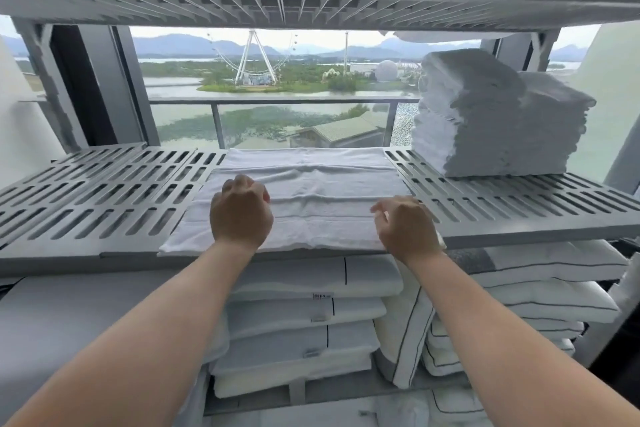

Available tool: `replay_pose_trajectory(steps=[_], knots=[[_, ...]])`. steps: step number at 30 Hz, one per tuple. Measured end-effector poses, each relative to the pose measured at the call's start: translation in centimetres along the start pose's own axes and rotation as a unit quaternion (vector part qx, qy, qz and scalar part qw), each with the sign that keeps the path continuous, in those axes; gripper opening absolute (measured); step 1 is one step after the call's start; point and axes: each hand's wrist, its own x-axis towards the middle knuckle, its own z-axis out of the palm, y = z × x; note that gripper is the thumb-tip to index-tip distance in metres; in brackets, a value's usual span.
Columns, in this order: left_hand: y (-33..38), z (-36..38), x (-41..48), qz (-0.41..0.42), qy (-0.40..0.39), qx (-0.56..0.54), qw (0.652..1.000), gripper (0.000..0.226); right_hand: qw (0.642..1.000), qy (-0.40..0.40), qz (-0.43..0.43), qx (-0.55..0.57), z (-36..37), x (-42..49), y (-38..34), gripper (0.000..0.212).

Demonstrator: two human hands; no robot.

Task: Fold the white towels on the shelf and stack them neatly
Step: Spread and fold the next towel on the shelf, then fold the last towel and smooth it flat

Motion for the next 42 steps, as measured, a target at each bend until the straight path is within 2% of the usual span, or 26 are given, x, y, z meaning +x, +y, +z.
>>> replay_pose_trajectory(steps=[4,7,11,16,22,26,32,37,42], knots=[[2.2,3.7,4.7,0.005,-0.053,-0.001,0.999,0.023,0.994,-0.103,-0.014,0.019,2.9,5.7,2.0,0.023],[3.5,6.4,8.1,0.034,-0.144,-0.015,0.989,0.030,0.983,-0.178,-0.027,0.031,4.7,10.4,3.9,0.026],[5.1,9.7,11.7,0.067,-0.233,-0.043,0.969,0.041,0.974,-0.218,-0.047,0.031,7.0,16.4,5.6,0.025],[5.5,13.2,14.0,0.011,-0.341,-0.085,0.936,0.054,0.974,-0.218,-0.059,0.029,10.4,21.7,6.2,0.024],[4.1,13.8,17.2,0.045,-0.191,0.006,0.980,0.028,0.979,-0.200,-0.026,0.034,13.9,25.8,5.9,0.023],[3.2,15.0,19.3,0.024,-0.175,0.027,0.984,0.027,0.978,-0.203,-0.012,0.034,16.0,27.3,5.7,0.023],[1.4,18.7,22.9,-0.008,-0.215,0.032,0.976,0.029,0.984,-0.175,0.007,0.026,18.3,29.6,5.8,0.021],[0.6,21.3,25.3,0.017,-0.110,0.040,0.993,0.025,0.985,-0.157,0.021,0.066,20.1,32.2,5.5,0.022],[0.2,23.3,27.1,0.015,-0.133,0.048,0.990,0.024,0.982,-0.173,0.047,0.055,22.2,33.5,5.0,0.027]])
